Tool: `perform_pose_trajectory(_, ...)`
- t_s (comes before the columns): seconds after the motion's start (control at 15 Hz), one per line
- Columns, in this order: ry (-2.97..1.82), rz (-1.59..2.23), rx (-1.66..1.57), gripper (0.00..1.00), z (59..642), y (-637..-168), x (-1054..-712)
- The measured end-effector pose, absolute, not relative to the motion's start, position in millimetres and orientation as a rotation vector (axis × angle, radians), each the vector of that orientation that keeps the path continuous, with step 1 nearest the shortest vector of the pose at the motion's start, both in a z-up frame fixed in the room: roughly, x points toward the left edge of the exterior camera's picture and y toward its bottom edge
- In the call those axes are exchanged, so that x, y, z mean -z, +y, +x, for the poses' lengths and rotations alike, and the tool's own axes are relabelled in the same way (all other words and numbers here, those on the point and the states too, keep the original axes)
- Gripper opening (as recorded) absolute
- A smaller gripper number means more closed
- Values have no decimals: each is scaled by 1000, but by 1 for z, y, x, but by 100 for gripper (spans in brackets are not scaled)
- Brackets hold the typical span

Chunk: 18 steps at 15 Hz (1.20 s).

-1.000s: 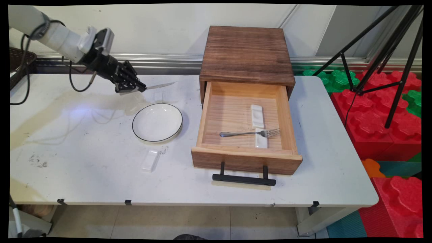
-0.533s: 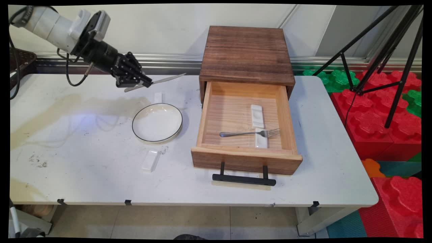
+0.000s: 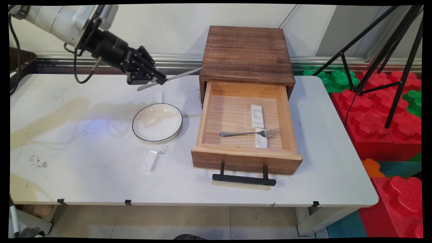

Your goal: Place the picked object into the drawer

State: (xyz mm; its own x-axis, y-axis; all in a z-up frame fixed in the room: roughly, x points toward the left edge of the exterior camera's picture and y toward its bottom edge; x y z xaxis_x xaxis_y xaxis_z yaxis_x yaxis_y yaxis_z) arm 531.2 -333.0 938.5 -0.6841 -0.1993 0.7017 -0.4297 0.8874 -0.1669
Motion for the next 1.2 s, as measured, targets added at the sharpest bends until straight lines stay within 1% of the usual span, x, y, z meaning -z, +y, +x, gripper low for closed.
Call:
perform_pose_trajectory(0.53,-2307,419,-429,0,476,-347,-946)
perform_pose_trajectory(1.2,-2337,397,-435,0,403,-381,-927)
